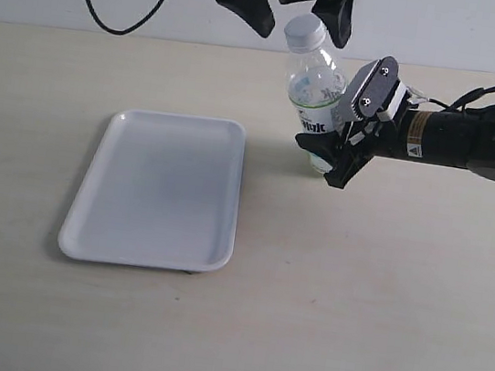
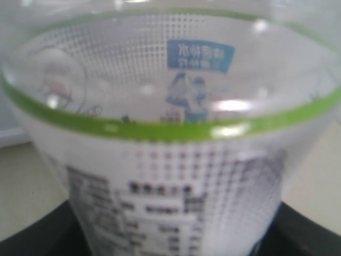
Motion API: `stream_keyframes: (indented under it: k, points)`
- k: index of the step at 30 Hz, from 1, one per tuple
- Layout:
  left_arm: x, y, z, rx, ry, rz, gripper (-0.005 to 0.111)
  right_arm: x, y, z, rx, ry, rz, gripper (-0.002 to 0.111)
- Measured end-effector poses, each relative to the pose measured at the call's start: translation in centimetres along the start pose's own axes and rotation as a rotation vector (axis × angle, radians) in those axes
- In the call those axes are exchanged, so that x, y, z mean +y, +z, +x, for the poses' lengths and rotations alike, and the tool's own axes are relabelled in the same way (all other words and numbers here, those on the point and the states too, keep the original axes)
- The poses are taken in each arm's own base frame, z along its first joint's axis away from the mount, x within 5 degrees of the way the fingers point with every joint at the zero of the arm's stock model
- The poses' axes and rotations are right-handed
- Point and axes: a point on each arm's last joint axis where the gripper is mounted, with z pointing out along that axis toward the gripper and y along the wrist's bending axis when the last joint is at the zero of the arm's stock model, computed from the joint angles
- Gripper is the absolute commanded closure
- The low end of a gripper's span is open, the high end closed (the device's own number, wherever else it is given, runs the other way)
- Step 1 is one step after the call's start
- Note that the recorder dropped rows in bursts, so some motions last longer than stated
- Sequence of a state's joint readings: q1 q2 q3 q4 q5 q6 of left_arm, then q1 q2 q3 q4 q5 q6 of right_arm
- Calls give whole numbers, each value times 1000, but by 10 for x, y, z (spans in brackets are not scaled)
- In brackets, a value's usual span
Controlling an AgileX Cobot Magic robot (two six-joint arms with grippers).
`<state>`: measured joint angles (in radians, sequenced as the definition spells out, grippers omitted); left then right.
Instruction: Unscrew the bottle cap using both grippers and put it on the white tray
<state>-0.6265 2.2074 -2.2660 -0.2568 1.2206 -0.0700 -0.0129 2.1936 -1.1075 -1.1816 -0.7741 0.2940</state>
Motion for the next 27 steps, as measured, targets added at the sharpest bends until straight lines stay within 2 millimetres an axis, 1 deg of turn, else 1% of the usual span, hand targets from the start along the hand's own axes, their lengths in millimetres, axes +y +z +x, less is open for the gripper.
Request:
stream_keyframes:
  k: [6,11,22,27]
  points:
    - [3,-5,-1,-10,108,-41,17,0,0,0,2,2,1,108]
    - [3,-5,-1,-7,171,-49,21,0,0,0,2,2,1,108]
    - [3,-5,-4,-38,185,-49,22,0,0,0,2,2,1,108]
    - [4,1,-4,-34,183,-50,22,0,0,0,2,2,1,108]
